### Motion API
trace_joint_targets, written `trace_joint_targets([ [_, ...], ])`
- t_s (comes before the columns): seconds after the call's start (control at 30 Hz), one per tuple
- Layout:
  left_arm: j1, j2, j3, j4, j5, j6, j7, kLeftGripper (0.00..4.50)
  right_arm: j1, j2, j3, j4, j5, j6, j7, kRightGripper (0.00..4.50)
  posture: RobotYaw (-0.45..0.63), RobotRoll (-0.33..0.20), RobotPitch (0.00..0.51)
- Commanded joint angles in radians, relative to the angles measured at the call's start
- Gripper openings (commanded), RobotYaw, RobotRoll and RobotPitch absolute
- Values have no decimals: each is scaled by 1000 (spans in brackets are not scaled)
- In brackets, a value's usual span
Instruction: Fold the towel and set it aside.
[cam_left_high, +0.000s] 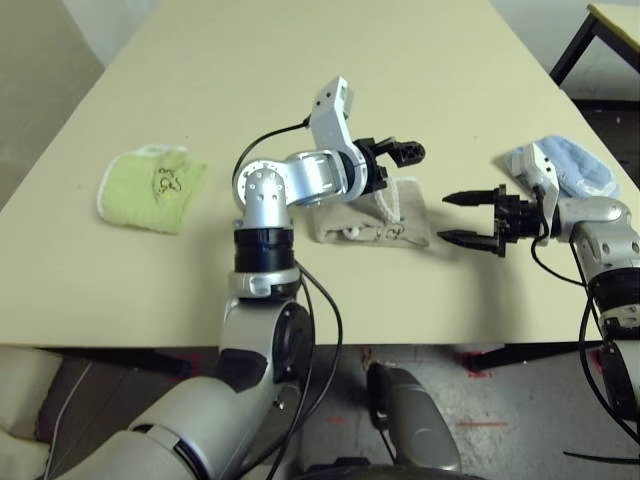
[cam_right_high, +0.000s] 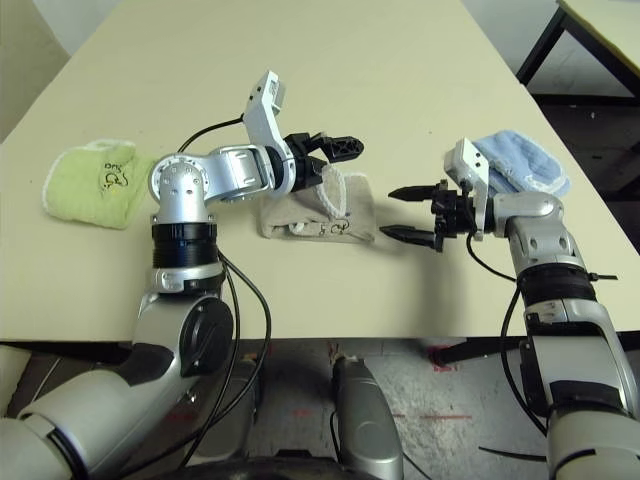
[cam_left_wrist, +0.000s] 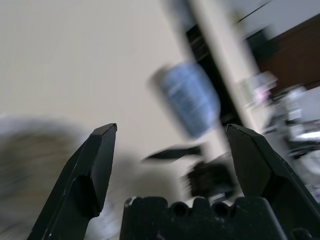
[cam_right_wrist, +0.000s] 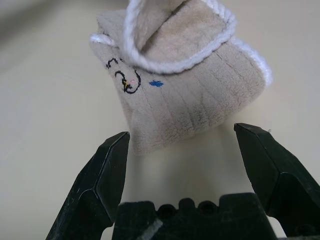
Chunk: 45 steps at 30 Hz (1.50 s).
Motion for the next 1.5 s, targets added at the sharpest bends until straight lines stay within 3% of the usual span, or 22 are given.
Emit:
trace_joint_targets([
  [0.03,-20,40,29,-114,-104,23,-31,4458,-40,-10,-27,35,22,42,-5,4500,148,0,110],
  [0.17,0,138,34,-173,-133,17,-63,4458,-70,-7,-38,53,36,76,0,4500,154,0,111],
  [0.3,168,401,-74,-262,-25,-1,-241,4303,-112,13,-61,23,89,180,-7,4500,158,0,112],
  [0.37,254,490,-143,-292,28,-46,-327,3826,-123,22,-64,5,102,212,-6,4500,162,0,112],
  [0.53,443,647,-307,-322,212,-194,-493,1847,-176,60,-60,-58,137,307,-26,4500,171,0,115],
  [0.7,453,619,-354,-272,320,-282,-509,19,-238,104,-20,-131,125,377,-58,4500,174,0,116],
  [0.87,413,538,-309,-226,337,-312,-502,19,-292,151,-1,-155,122,391,-73,4500,186,0,113],
  [0.9,409,529,-302,-220,339,-318,-506,0,-293,156,1,-157,123,387,-72,4114,189,0,112],
  [1.0,405,500,-271,-217,316,-306,-514,624,-296,170,0,-150,123,381,-79,4451,191,0,110],
  [1.1,421,489,-259,-234,305,-301,-533,1638,-304,191,9,-142,121,373,-77,4500,190,0,108],
  [1.2,436,492,-252,-238,314,-302,-545,843,-330,212,12,-136,123,389,-80,4500,190,0,108],
  [1.27,437,491,-251,-239,320,-297,-544,59,-351,226,11,-125,123,400,-89,4086,193,0,110],
  [1.33,441,489,-249,-238,323,-297,-544,0,-370,238,28,-117,105,414,-104,3562,193,0,110],
  [1.5,453,498,-253,-221,344,-297,-545,0,-416,263,98,-70,23,431,-178,1624,193,0,112],
])
